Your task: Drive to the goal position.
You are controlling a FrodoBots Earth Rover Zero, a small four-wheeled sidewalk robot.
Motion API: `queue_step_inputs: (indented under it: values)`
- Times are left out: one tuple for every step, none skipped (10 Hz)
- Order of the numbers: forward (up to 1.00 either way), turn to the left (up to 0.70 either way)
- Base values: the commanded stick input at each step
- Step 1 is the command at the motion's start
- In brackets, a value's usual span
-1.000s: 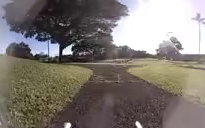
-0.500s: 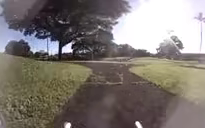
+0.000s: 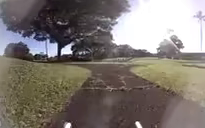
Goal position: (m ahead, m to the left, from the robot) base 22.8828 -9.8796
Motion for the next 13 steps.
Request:
queue_step_inputs:
  values:
    - [0.70,0.00]
    - [0.70,0.00]
    - [0.70,0.00]
    - [0.70,0.00]
    - [0.70,0.00]
    - [0.70,0.00]
    - [0.70,0.00]
    - [0.70,0.00]
    - [0.70,0.00]
    - [0.70,0.00]
    - [0.70,0.00]
    - [0.70,0.00]
    - [0.70,0.00]
